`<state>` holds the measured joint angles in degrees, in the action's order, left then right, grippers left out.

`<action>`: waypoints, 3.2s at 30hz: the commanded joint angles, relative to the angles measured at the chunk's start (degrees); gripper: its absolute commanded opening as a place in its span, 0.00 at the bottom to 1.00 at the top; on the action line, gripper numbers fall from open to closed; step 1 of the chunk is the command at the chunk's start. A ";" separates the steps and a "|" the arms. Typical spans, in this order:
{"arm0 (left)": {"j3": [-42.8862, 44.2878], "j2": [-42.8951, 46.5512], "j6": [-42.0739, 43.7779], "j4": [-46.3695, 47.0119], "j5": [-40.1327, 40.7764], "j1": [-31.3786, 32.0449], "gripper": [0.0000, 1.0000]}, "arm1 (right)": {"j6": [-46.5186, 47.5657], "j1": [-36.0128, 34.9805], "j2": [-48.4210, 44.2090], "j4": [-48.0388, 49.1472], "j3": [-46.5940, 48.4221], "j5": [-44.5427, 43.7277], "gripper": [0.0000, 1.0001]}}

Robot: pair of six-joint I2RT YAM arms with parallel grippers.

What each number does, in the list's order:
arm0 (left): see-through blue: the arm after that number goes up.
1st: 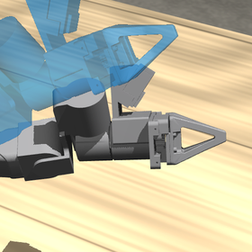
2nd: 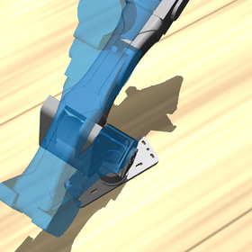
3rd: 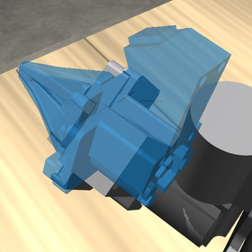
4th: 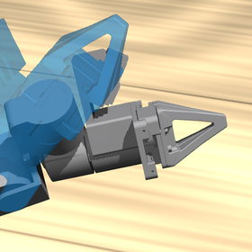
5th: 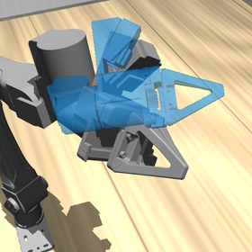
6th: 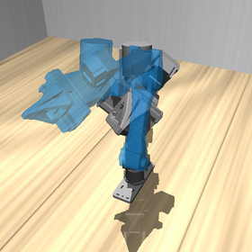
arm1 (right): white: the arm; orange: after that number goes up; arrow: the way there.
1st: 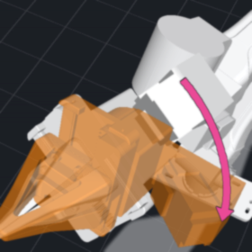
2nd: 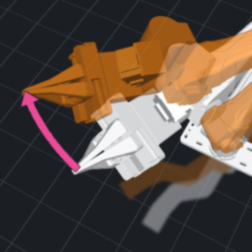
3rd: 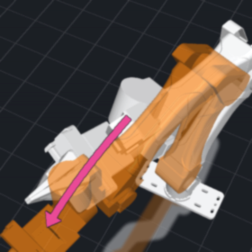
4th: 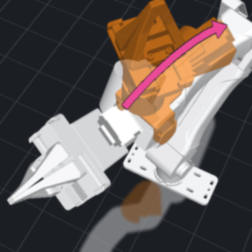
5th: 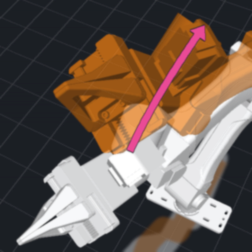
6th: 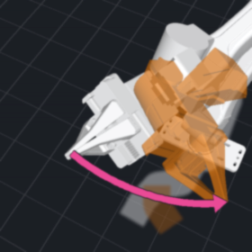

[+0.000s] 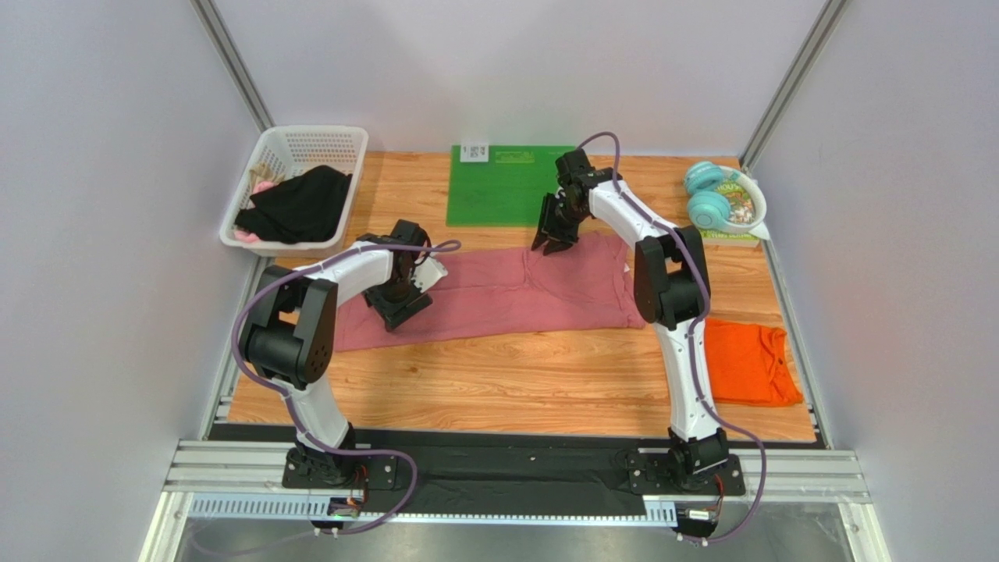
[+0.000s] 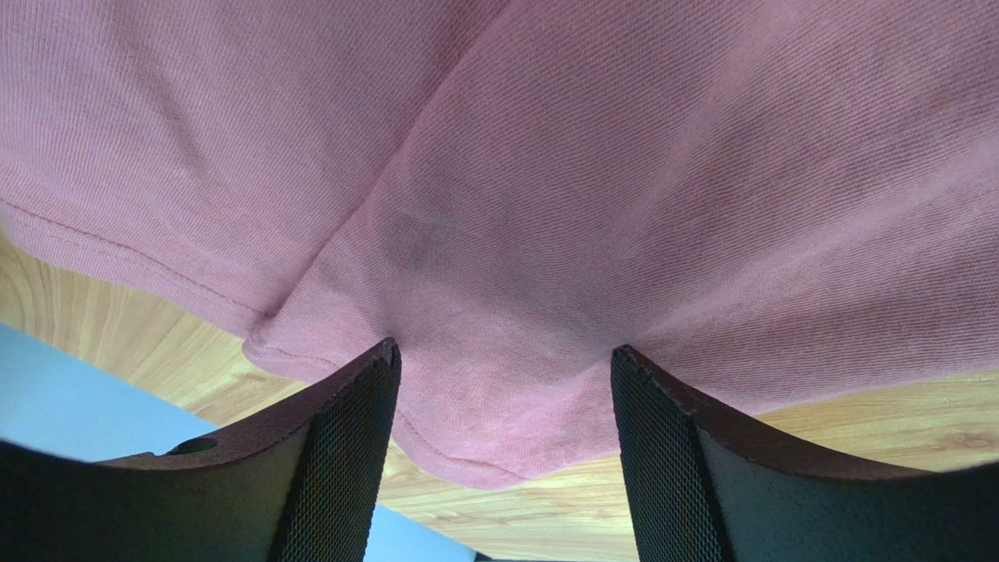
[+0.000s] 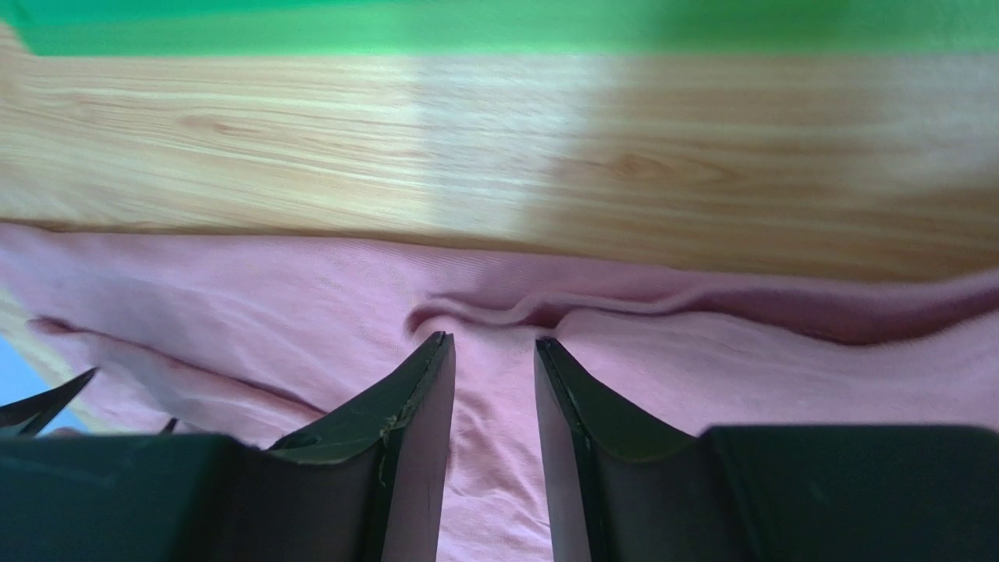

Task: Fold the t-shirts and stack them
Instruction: Fold the other side of the tshirt into a rectangle, then rotate the tshirt 90 degrees

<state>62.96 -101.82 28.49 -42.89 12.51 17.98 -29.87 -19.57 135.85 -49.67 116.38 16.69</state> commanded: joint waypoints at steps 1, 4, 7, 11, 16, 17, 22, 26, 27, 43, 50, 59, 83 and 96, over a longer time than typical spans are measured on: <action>0.67 -1.36 0.25 1.23 -0.65 -0.22 0.73 | 0.87 0.24 1.34 1.59 5.00 3.96 0.36; 0.41 -1.10 0.34 1.32 -0.74 -0.22 0.73 | -0.18 0.50 1.52 3.70 4.48 6.15 0.36; 0.15 -0.92 0.51 1.41 -0.65 -0.22 0.72 | -1.68 1.03 1.78 6.25 2.98 7.74 0.36; 0.23 -0.57 0.60 1.58 -0.56 -0.22 0.73 | -1.60 1.47 0.21 6.78 2.10 9.33 0.35; 0.50 0.04 0.51 1.32 -0.47 -0.22 0.73 | -2.03 4.62 -9.62 9.15 -5.27 8.97 0.39; 0.59 0.30 0.51 1.32 -0.47 -0.22 0.73 | -3.25 5.50 -13.38 10.46 -7.63 9.32 0.40; 2.08 2.76 0.34 0.01 -0.91 -0.31 0.73 | -6.87 10.07 -22.55 12.40 -23.08 6.87 0.41; 2.70 3.21 0.34 -0.70 -0.56 -0.31 0.73 | -8.89 10.96 -26.69 15.56 -31.81 4.76 0.41; 2.61 3.29 0.34 -0.53 -0.47 -0.40 0.73 | -9.24 11.05 -26.87 16.00 -32.96 4.58 0.41; 5.15 4.79 0.25 1.76 2.16 -1.28 0.73 | -4.59 9.65 -18.51 -0.24 -24.28 -6.92 0.42; 9.55 6.37 -0.98 4.14 2.61 -2.77 0.73 | -0.81 6.48 -31.07 -1.65 -22.86 -5.88 0.46; 3.93 1.54 2.36 8.96 2.96 -3.83 0.73 | -5.20 5.16 -39.70 -2.54 -38.05 -12.99 0.45; 1.56 -5.93 15.01 17.32 8.32 -6.29 0.73 | -6.52 4.37 -24.24 -5.08 -36.67 -21.16 0.42; -8.46 -2.33 16.07 16.54 11.04 0.56 0.72 | -4.50 5.86 -19.49 -9.21 -29.91 -23.72 0.40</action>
<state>58.70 -103.53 45.28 -19.59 26.46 16.05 -35.70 -14.90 114.04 -57.30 81.62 -3.62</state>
